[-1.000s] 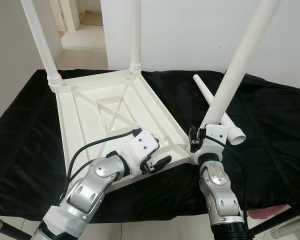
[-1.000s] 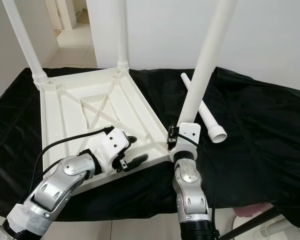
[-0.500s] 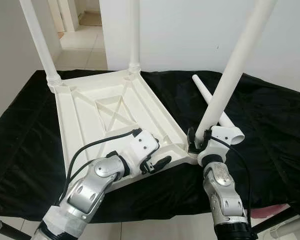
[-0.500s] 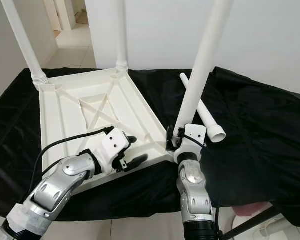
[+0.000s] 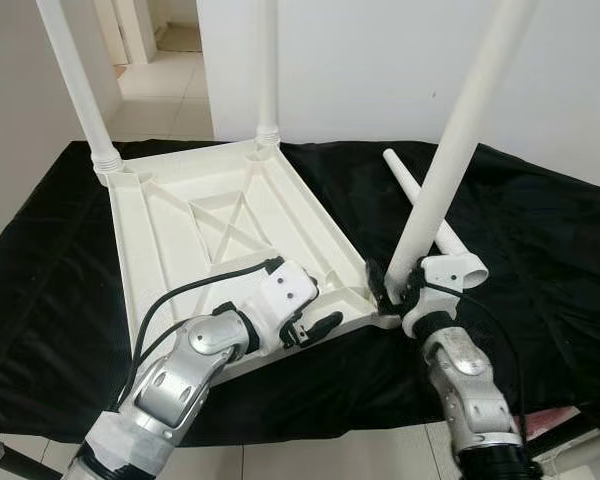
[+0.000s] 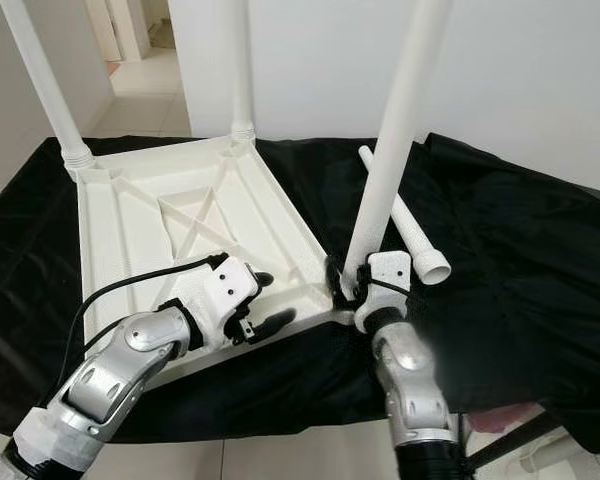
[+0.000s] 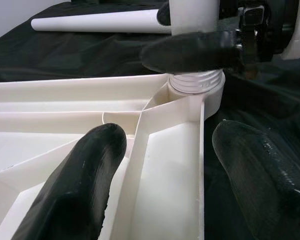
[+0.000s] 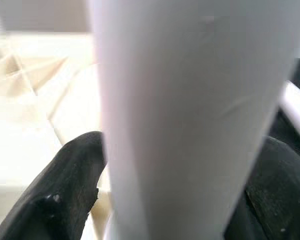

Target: Building children table

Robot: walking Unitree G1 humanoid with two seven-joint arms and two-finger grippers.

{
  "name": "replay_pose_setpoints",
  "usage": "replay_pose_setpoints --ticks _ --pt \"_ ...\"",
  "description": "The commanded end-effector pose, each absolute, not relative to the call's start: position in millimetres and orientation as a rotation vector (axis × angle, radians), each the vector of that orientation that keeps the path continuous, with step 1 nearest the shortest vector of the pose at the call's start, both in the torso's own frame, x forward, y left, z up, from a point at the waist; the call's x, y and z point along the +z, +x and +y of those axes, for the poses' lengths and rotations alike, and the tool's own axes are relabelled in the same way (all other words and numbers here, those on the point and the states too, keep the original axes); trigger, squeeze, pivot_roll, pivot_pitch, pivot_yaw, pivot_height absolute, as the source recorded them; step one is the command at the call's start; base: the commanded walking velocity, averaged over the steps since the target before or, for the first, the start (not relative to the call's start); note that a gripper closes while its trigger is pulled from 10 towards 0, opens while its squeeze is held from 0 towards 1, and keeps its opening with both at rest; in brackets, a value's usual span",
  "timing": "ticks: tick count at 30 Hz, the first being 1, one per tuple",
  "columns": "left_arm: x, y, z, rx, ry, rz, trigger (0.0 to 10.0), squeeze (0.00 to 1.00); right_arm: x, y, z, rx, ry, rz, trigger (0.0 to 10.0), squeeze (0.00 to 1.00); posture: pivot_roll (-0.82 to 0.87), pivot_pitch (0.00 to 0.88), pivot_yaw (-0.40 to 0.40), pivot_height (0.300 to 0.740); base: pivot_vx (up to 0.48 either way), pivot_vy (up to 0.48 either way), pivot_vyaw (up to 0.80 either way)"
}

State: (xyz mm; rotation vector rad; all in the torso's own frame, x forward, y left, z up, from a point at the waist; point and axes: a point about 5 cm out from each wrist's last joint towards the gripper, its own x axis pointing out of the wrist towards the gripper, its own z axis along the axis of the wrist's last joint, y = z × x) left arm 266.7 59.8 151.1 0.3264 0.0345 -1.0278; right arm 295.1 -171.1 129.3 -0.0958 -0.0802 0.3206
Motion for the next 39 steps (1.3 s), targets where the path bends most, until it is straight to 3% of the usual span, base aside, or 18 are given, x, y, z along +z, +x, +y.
replay_pose_setpoints --ticks 1,5,6,7,8,9,21,22,23,24,32,39 --pt "150 265 59 -1.061 0.343 0.045 10.0 0.0 129 299 -169 0.403 -0.109 -0.083 10.0 0.0 -0.03 0.0 -0.005 0.74 0.0 0.0 0.0" --pt "151 266 59 -1.062 0.345 0.044 10.0 0.0 128 303 -170 0.448 -0.136 -0.076 10.0 0.0 -0.03 0.0 0.001 0.74 0.0 0.0 0.0" --pt "151 266 59 -1.063 0.346 0.044 10.0 0.0 128 304 -171 0.471 -0.149 -0.067 8.7 0.0 -0.03 0.0 0.003 0.74 0.0 0.0 0.0" --pt "151 266 59 -1.063 0.346 0.044 10.0 0.0 128 304 -171 0.471 -0.149 -0.067 8.7 0.0 -0.03 0.0 0.003 0.74 0.0 0.0 0.0" --pt "151 266 59 -1.062 0.347 0.045 10.0 0.0 126 306 -172 0.502 -0.171 -0.051 3.8 0.0 -0.03 0.0 0.003 0.74 0.0 0.0 0.0" --pt "151 266 60 -1.062 0.348 0.046 10.0 0.0 125 308 -173 0.525 -0.185 -0.04 0.0 0.0 -0.03 0.0 0.003 0.74 0.0 0.0 0.0" --pt "152 267 60 -1.051 0.349 0.043 10.0 0.0 119 310 -183 0.565 -0.182 -0.007 0.0 0.0 -0.02 0.0 -0.007 0.74 0.0 0.0 0.0" --pt "152 267 61 -1.05 0.35 0.043 10.0 0.0 119 309 -182 0.557 -0.175 -0.008 8.5 0.0 -0.02 0.0 -0.006 0.74 0.0 0.0 0.0" --pt "152 267 61 -1.05 0.35 0.043 10.0 0.0 119 309 -182 0.557 -0.175 -0.008 8.5 0.0 -0.02 0.0 -0.006 0.74 0.0 0.0 0.0" --pt "152 268 61 -1.049 0.351 0.043 10.0 0.0 119 309 -181 0.551 -0.162 -0.013 10.0 0.0 -0.02 0.0 -0.006 0.74 0.0 0.0 0.0" --pt "153 268 61 -1.051 0.353 0.041 10.0 0.0 120 308 -173 0.451 -0.117 -0.029 10.0 0.0 -0.02 0.0 -0.005 0.74 0.0 0.0 0.0" --pt "152 268 61 -1.051 0.355 0.044 10.0 0.0 117 308 -171 0.215 -0.076 -0.011 10.0 0.0 -0.02 0.0 -0.003 0.74 0.0 0.0 0.0"
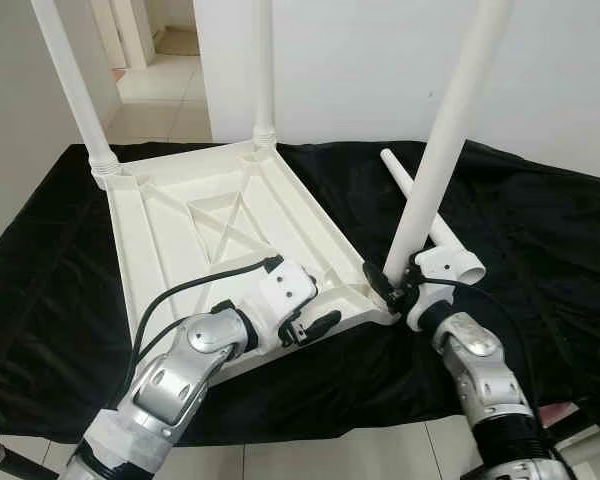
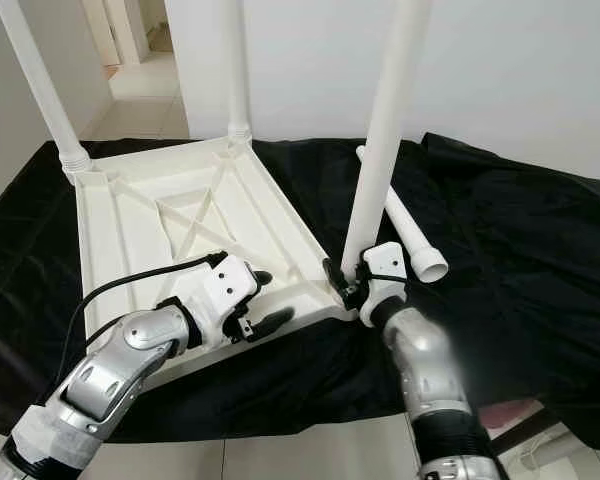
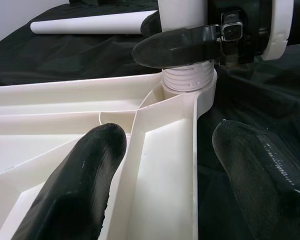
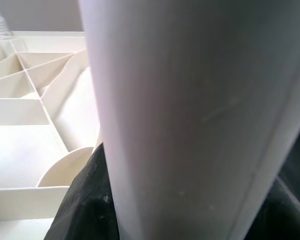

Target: Building children table

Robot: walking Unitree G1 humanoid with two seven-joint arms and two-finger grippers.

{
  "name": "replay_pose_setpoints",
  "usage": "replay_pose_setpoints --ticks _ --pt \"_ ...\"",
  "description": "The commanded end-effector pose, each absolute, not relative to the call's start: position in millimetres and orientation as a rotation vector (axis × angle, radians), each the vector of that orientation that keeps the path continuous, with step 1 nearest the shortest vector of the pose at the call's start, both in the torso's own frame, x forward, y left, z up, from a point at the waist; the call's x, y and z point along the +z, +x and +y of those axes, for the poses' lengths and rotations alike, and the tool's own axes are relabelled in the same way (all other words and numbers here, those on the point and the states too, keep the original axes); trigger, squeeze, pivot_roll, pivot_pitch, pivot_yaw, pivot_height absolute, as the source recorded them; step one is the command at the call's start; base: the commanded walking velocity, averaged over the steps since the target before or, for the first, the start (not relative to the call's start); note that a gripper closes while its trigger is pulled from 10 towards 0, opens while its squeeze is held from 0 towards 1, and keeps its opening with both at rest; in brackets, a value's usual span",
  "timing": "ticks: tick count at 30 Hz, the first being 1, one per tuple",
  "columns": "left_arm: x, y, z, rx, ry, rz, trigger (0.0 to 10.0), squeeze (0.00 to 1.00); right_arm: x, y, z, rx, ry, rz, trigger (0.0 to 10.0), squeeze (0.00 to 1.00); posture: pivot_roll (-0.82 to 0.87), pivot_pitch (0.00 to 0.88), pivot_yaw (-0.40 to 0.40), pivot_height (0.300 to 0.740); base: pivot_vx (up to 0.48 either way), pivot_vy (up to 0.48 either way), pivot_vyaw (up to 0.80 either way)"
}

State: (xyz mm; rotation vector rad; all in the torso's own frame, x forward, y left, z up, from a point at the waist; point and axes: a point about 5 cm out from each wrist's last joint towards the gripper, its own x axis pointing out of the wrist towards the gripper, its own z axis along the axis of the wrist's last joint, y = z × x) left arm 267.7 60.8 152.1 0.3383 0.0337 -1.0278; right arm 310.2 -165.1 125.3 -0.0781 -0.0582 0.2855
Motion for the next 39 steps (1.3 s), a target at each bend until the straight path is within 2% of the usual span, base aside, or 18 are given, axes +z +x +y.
replay_pose_setpoints --ticks 1,10,11,14,18,19,20,28,29,30,39 --pt "153 269 61 -1.05 0.356 0.043 10.0 0.0 117 307 -169 0.138 -0.04 -0.01 10.0 0.0 -0.02 0.0 -0.003 0.74 0.0 0.0 0.0" --pt "153 270 61 -1.049 0.357 0.038 10.0 0.0 118 301 -151 -0.074 0.042 -0.013 10.0 0.0 -0.02 0.0 -0.005 0.74 0.0 0.0 0.0" --pt "153 269 59 -1.049 0.352 0.036 10.0 0.0 121 300 -139 -0.127 0.079 -0.028 10.0 0.0 -0.02 0.0 -0.012 0.74 0.0 0.0 0.0" --pt "153 268 58 -1.048 0.344 0.036 10.0 0.0 126 298 -127 -0.107 0.101 -0.051 10.0 0.0 -0.02 0.0 -0.012 0.74 0.0 0.0 0.0" --pt "153 268 58 -1.049 0.344 0.038 10.0 0.0 127 298 -130 -0.103 0.095 -0.054 10.0 0.0 -0.02 0.0 -0.012 0.74 0.0 0.0 0.0" --pt "152 267 58 -1.05 0.344 0.038 10.0 0.0 127 298 -134 -0.11 0.088 -0.053 10.0 0.04 -0.02 0.0 -0.014 0.74 0.0 0.0 0.0" --pt "152 268 59 -1.05 0.346 0.039 10.0 0.0 127 298 -138 -0.116 0.086 -0.055 10.0 1.0 -0.02 0.0 -0.016 0.74 0.0 0.0 0.0" --pt "152 269 59 -1.04 0.343 0.037 10.0 0.0 128 295 -142 -0.116 0.123 -0.062 10.0 1.0 -0.03 0.0 -0.023 0.74 0.0 0.0 0.0" --pt "152 268 59 -1.041 0.342 0.036 10.0 0.0 127 293 -142 -0.101 0.125 -0.066 10.0 0.61 -0.03 0.0 -0.024 0.74 0.0 0.0 0.0" --pt "152 268 59 -1.04 0.34 0.035 10.0 0.0 126 291 -142 -0.089 0.125 -0.072 10.0 0.0 -0.03 0.0 -0.024 0.74 0.0 0.0 0.0" --pt "147 270 72 -1.009 0.35 0.073 10.0 0.0 125 270 -149 -0.019 0.131 -0.125 10.0 0.0 -0.03 0.007 -0.022 0.74 0.0 0.0 0.0"
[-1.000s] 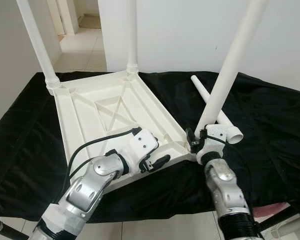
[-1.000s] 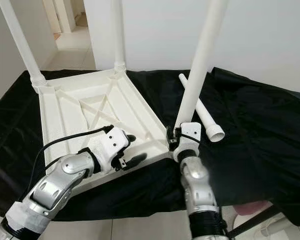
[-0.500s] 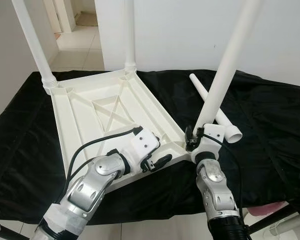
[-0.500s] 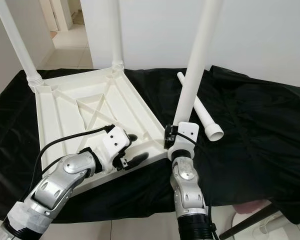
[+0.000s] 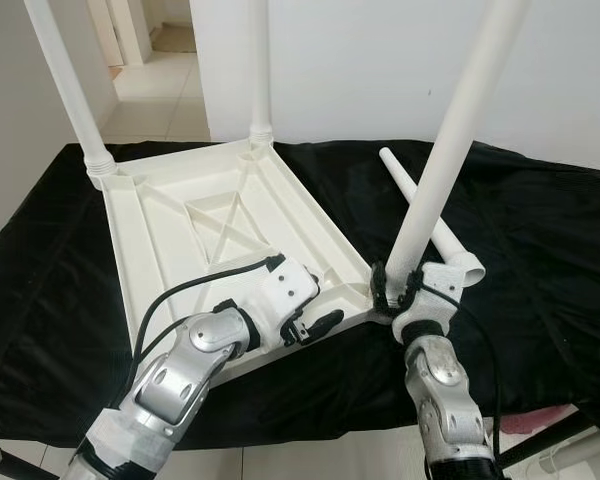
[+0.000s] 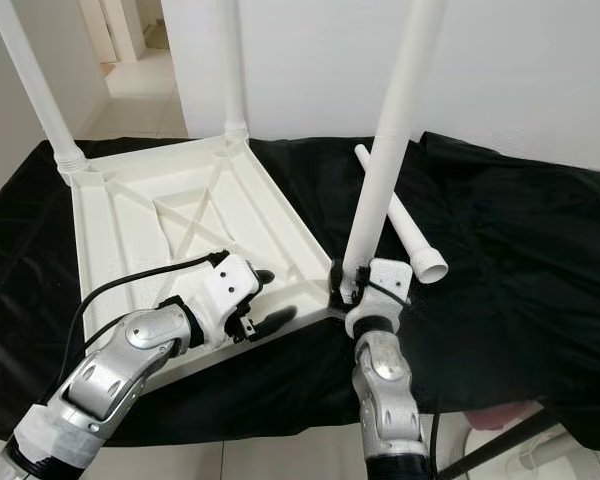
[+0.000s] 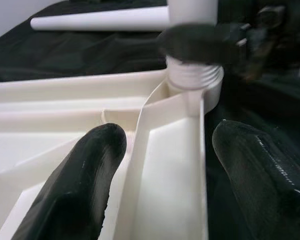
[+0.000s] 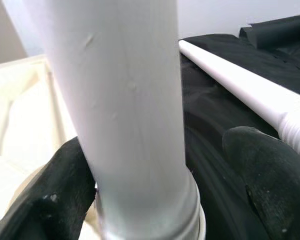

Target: Building children table

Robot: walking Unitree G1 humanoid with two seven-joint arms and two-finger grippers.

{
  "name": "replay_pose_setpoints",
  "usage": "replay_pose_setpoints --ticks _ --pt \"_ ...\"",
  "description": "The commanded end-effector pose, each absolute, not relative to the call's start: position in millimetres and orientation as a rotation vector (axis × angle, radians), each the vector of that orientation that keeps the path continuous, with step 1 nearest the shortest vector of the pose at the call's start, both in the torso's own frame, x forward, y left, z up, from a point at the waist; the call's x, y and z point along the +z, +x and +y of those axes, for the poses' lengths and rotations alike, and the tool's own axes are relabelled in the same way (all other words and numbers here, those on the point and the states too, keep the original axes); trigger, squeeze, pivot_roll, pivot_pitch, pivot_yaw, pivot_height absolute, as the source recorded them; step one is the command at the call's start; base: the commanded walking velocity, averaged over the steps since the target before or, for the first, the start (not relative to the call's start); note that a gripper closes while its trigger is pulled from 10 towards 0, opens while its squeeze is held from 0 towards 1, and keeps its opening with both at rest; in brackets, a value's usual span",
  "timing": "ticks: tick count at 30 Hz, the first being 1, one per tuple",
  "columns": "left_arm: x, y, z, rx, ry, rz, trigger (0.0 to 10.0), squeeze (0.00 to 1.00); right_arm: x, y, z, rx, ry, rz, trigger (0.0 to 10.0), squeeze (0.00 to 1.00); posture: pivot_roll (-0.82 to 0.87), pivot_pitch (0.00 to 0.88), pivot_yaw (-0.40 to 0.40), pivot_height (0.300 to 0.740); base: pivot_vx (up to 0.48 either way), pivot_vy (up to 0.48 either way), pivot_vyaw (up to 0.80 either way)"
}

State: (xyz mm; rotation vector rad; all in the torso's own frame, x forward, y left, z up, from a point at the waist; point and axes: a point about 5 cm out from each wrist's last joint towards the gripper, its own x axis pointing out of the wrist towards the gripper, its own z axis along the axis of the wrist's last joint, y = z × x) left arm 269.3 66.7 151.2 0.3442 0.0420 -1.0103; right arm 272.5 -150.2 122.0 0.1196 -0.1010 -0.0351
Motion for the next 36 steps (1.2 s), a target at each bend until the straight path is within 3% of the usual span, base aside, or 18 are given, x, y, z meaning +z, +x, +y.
replay_pose_setpoints --ticks 1,16,36 --pt "145 271 75 -1.003 0.355 0.088 10.0 0.0 126 267 -150 -0.004 0.135 -0.137 10.0 0.0 -0.04 0.009 -0.017 0.74 0.0 0.0 0.0" --pt "113 284 89 -0.847 0.385 0.319 10.0 0.0 130 262 -145 0.048 0.16 -0.167 10.0 0.0 -0.05 0.01 -0.007 0.74 0.0 0.0 0.0" --pt "96 300 107 -0.655 0.396 0.482 10.0 0.0 132 269 -145 0.041 0.157 -0.178 10.0 0.0 -0.05 0.0 0.006 0.74 0.0 0.0 0.0"
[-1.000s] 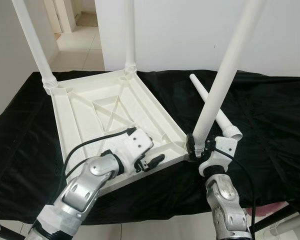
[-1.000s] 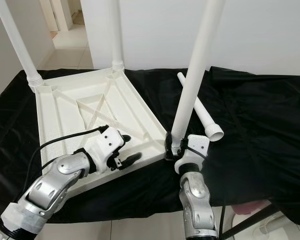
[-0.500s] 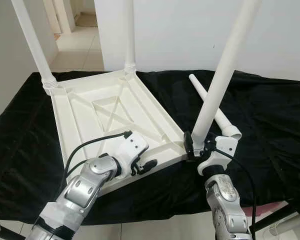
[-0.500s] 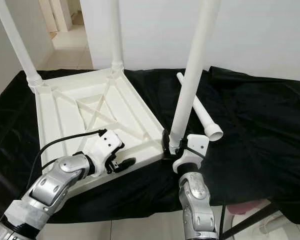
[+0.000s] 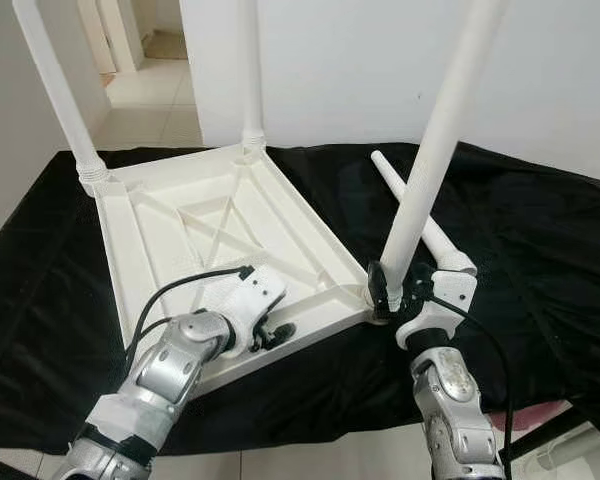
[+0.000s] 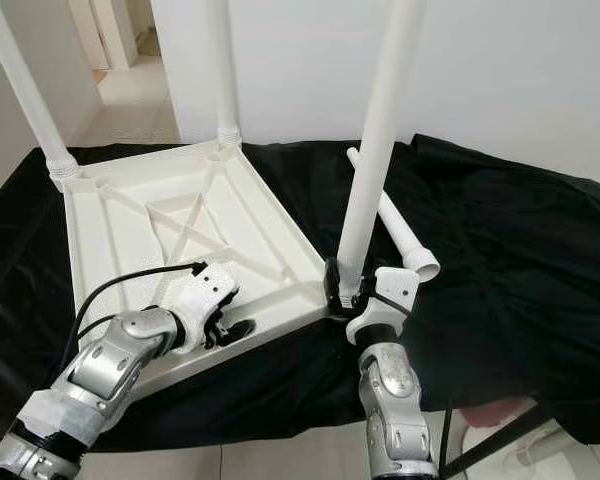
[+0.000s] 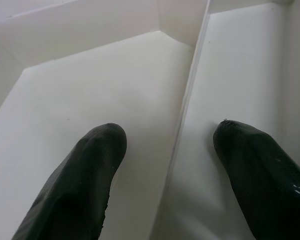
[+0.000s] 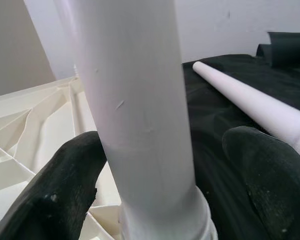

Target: Building children table

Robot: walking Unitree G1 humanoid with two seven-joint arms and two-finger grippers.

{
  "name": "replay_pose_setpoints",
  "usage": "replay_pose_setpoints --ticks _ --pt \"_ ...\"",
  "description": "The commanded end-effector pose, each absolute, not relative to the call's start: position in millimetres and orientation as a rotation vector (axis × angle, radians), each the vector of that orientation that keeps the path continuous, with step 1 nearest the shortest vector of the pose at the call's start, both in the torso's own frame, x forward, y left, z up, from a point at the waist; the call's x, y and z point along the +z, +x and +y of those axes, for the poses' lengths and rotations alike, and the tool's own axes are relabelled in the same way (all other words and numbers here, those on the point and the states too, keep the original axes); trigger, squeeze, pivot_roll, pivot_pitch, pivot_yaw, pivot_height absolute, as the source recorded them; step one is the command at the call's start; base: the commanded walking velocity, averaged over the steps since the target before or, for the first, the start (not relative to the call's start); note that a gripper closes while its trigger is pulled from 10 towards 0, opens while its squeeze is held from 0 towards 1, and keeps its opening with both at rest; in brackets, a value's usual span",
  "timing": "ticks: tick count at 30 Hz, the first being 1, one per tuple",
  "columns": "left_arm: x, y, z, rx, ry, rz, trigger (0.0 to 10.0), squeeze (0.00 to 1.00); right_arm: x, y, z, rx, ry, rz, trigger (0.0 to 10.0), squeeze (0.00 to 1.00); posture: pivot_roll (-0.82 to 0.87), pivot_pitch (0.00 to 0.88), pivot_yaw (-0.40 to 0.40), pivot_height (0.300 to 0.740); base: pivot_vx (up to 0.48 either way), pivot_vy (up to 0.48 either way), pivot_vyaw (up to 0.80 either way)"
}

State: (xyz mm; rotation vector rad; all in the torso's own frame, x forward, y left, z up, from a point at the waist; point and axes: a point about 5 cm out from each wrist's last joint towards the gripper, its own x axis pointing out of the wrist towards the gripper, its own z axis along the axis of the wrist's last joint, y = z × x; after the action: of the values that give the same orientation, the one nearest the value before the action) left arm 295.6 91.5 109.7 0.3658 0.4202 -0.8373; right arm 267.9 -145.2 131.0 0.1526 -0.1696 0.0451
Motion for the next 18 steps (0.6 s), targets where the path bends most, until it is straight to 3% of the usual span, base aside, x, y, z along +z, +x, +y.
replay_pose_setpoints --ticks 1,7,8,9,10,18 --pt "96 301 108 -0.643 0.395 0.486 10.0 0.0 132 269 -145 0.039 0.158 -0.18 10.0 0.0 -0.05 0.0 0.008 0.74 0.0 0.0 0.0" --pt "96 306 114 -0.588 0.369 0.497 10.0 0.0 131 270 -144 0.036 0.157 -0.181 10.0 0.0 -0.05 0.0 0.013 0.74 0.0 0.0 0.0" --pt "96 308 116 -0.564 0.356 0.505 7.6 0.0 131 270 -144 0.034 0.157 -0.181 10.0 0.0 -0.05 0.0 0.018 0.74 0.0 0.0 0.0" --pt "97 309 119 -0.541 0.351 0.499 1.6 0.0 131 270 -144 0.03 0.159 -0.181 10.0 0.0 -0.05 0.0 0.018 0.74 0.0 0.0 0.0" --pt "98 310 121 -0.53 0.351 0.493 0.0 0.0 131 270 -144 0.028 0.16 -0.182 10.0 0.0 -0.05 0.0 0.018 0.74 0.0 0.0 0.0" --pt "102 317 133 -0.431 0.345 0.482 0.0 0.0 132 272 -143 0.026 0.163 -0.19 10.0 0.0 -0.04 0.0 0.022 0.74 0.0 0.0 0.0"
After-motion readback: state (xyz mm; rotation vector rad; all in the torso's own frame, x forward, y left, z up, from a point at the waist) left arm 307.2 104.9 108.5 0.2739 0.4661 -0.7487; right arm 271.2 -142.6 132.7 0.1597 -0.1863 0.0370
